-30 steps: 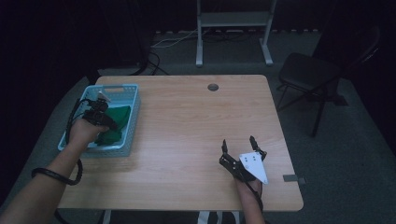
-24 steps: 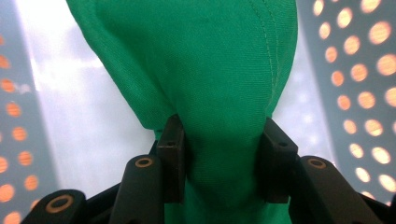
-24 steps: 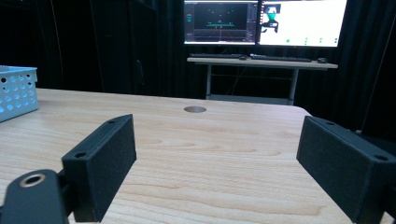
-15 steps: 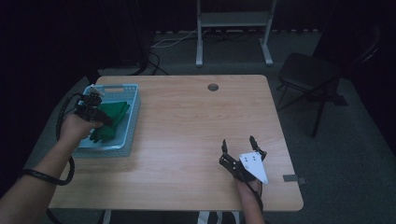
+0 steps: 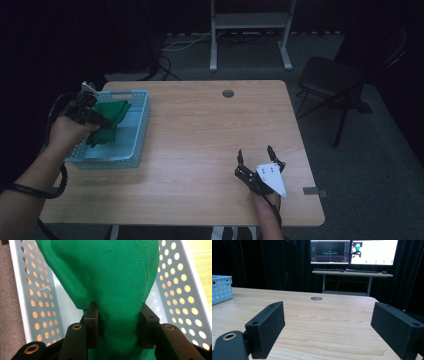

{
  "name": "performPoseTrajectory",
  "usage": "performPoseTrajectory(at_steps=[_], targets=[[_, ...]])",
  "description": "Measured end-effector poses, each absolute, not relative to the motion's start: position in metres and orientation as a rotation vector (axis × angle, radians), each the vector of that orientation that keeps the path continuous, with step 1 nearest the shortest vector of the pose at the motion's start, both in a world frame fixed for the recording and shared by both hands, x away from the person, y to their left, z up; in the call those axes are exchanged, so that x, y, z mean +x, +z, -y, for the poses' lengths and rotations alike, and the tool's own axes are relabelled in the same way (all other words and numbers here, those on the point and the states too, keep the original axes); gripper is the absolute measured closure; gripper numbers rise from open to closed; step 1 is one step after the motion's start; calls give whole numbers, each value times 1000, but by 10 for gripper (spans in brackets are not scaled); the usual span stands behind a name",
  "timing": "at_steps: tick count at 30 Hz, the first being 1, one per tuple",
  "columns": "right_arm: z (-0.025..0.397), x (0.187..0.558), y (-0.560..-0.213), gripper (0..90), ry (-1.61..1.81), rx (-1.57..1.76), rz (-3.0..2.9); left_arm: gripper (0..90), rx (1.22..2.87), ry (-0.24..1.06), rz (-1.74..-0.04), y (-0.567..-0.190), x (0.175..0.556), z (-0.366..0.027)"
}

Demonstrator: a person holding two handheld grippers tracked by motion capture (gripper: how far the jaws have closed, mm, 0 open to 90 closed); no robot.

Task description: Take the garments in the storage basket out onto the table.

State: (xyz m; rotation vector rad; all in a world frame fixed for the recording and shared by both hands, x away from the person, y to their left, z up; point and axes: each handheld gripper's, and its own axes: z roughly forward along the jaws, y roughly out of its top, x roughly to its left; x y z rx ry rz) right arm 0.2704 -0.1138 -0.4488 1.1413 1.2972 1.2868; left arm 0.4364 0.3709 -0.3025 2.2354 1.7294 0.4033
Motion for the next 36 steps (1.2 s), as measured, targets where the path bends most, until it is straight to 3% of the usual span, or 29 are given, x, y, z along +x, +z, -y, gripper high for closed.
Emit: performPoseTrajectory(at_steps=[30, 36], targets=[[113, 270, -449, 110, 1286, 1139, -1298, 597, 2213, 441, -1648, -246, 434, -335], [114, 270, -449, 111, 1285, 1141, -1299, 596, 2191, 396, -1626, -244, 434, -328]])
